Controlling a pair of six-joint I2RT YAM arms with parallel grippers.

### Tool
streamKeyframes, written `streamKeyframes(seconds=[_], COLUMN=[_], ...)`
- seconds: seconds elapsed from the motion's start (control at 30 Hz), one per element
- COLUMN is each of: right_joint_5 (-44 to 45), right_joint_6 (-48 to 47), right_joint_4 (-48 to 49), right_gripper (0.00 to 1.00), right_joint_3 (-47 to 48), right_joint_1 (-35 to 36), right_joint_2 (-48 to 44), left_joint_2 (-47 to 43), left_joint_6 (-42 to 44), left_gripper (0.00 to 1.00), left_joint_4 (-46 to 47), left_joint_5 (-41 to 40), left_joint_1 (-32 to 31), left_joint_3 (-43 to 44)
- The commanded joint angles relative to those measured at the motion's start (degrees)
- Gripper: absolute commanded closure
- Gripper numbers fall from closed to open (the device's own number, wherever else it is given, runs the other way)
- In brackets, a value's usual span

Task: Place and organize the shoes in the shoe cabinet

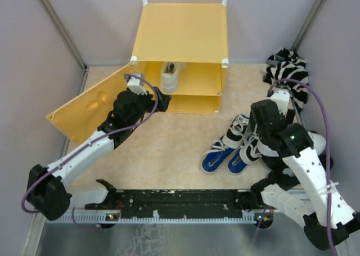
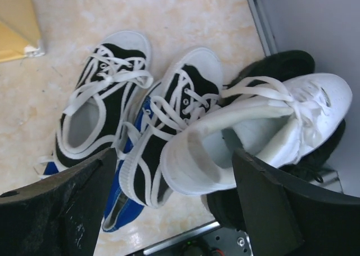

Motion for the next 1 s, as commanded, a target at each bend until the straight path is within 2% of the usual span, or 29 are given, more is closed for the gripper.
streamKeyframes(seconds=[0.0, 0.27, 0.4, 0.73, 0.97], right_joint_5=[3.2, 0.5, 2.8, -3.1, -9.3], right_joint_6=[2.0, 4.8, 5.8, 2.4, 3.7], right_joint_4=[-4.9, -4.5, -4.5, -1.7, -1.3], right_gripper=[0.16, 0.19, 0.22, 0.27, 0.27], right_joint_3=[3.4, 0.9, 0.7, -0.1, -1.4], right_joint_1=[-2.6, -3.0, -3.9, -9.4, -13.3], right_joint_2=[1.5, 3.1, 4.8, 7.3, 8.7], left_joint_2=[-2.5, -4.4, -6.3, -14.9, -16.8], left_joint_6=[-1.9, -4.1, -4.7, -4.5, -4.6], left_gripper=[0.02, 0.03, 0.03, 0.02, 0.02], left_joint_4=[2.3, 1.5, -0.5, -3.9, -4.9], left_joint_5=[8.1, 11.3, 12.3, 10.2, 11.0], left_joint_1=[0.0, -0.4, -0.7, -0.8, -0.9], left_joint_3=[-4.7, -9.4, -10.0, -10.0, -8.7])
